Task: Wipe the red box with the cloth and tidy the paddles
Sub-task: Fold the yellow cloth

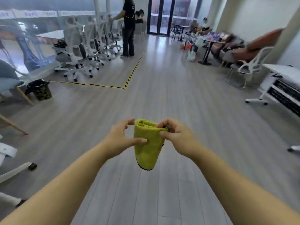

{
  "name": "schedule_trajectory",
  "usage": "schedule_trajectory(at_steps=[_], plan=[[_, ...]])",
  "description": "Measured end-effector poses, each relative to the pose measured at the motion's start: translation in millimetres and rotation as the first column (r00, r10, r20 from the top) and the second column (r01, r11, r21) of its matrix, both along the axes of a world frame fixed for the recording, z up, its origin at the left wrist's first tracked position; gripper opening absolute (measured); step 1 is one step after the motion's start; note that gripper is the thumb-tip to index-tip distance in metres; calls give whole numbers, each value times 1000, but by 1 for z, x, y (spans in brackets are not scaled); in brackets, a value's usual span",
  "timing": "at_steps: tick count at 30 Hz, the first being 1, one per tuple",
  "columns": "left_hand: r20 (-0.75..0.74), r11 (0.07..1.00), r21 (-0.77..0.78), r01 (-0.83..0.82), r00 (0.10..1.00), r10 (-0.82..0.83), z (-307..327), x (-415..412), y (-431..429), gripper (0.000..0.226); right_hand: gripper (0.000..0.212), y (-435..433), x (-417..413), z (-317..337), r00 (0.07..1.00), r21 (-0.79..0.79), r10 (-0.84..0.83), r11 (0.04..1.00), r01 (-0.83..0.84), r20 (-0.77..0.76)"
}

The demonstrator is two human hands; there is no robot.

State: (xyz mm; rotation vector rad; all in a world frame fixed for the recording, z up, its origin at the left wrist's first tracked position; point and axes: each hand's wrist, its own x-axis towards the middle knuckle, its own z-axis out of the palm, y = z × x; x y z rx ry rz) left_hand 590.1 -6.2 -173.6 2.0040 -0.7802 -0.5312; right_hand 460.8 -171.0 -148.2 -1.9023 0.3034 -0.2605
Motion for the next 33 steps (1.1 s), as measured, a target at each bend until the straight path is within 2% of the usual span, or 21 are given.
schedule_trajectory(at_steps=[2,5,8,12,15,18,20,23,27,29,33], plan=[[-22,989,-2,150,988,-150,2,-17,-52,72,23,-43,-29,4,997,36,-66,997,64,43],[-94,954,-117,277,953,-288,8,-51,-126,41,19,-99,-75,7,976,61,-205,978,201,68],[-100,907,-142,397,906,-412,11,-89,-194,35,22,-147,-124,8,939,-14,-342,939,343,27],[-22,810,-79,582,811,-585,15,-137,-282,25,41,-197,-186,12,860,-89,-510,859,505,-39],[5,700,-54,712,701,-713,16,-174,-344,18,27,-228,-223,15,791,-162,-611,785,598,-40],[-26,625,-66,778,625,-780,14,-204,-400,31,9,-265,-254,12,652,-216,-758,633,743,18],[-46,578,-79,812,577,-816,11,-219,-439,43,7,-291,-271,9,548,-221,-835,525,822,55],[-61,446,-35,894,444,-894,4,-236,-500,58,7,-334,-291,10,422,-243,-903,393,887,77],[-112,317,-30,948,312,-944,-3,-250,-582,45,8,-398,-313,14,292,-278,-951,253,926,106],[-149,261,-81,962,247,-957,-2,-254,-623,49,8,-431,-323,16,197,-255,-974,163,953,115],[-174,212,-107,971,192,-966,1,-265,-695,48,13,-486,-345,10,17,-180,-992,-5,984,123]])
